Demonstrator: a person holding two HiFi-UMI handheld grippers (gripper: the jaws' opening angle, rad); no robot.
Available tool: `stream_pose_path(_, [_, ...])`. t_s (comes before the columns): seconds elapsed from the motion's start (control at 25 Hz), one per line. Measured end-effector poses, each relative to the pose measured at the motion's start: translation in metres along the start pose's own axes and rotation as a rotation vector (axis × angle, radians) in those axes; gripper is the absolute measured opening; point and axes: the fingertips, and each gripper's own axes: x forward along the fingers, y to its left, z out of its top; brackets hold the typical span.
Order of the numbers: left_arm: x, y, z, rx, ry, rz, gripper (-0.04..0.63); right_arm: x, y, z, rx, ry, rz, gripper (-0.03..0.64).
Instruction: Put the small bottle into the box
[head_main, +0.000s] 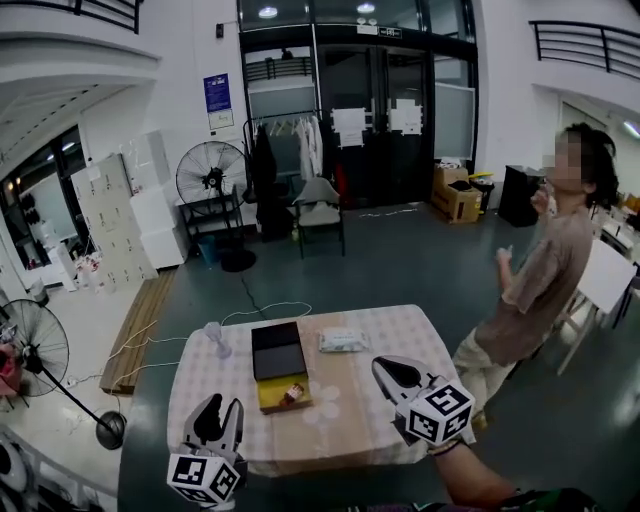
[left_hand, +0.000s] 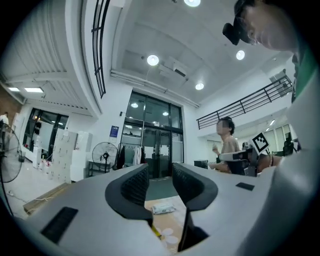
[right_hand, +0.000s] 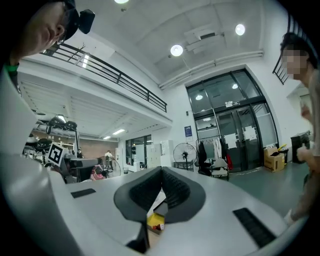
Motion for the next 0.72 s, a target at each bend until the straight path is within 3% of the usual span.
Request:
stream_pose_path(0.4, [-0.005,-0.030,0.005,0.021,-0.050,0.037,0.034,-0.023,0.002,0.012,0.002,-0.045,0.030,0.008])
stream_pose_path(0.72, [-0.015,-0.033,-0.002,0.025,-0.038,0.034,0.023,-0.025,0.012,0.003,0.009,-0.040,0.038,0.006])
